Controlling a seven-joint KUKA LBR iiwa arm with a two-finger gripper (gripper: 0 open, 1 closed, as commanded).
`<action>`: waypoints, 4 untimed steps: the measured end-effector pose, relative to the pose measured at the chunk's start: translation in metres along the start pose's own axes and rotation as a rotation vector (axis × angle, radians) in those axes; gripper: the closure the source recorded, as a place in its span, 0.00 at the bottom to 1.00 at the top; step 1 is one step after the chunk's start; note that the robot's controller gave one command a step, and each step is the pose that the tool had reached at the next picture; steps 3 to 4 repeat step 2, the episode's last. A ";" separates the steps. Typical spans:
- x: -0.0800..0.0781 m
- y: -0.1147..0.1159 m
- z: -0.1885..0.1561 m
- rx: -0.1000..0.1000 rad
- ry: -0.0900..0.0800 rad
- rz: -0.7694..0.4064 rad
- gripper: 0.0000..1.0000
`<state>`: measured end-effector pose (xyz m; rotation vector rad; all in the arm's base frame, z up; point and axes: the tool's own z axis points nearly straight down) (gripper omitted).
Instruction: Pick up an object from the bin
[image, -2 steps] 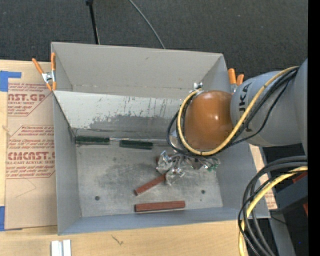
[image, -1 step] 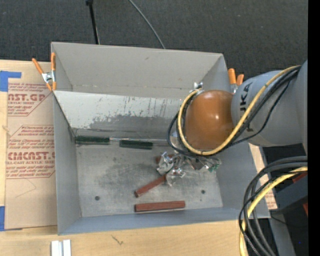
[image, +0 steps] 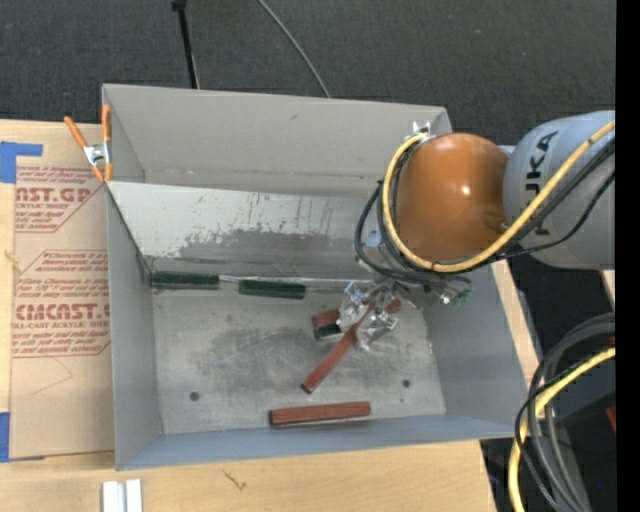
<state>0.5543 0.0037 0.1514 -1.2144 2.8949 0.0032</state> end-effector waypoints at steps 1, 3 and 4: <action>0.000 0.000 0.000 0.000 0.000 0.000 1.00; -0.010 0.000 -0.131 0.002 -0.001 -0.006 1.00; -0.010 0.000 -0.131 0.002 -0.001 -0.006 1.00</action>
Offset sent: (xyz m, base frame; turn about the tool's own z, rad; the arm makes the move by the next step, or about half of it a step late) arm 0.0058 0.0054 0.1308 -0.0069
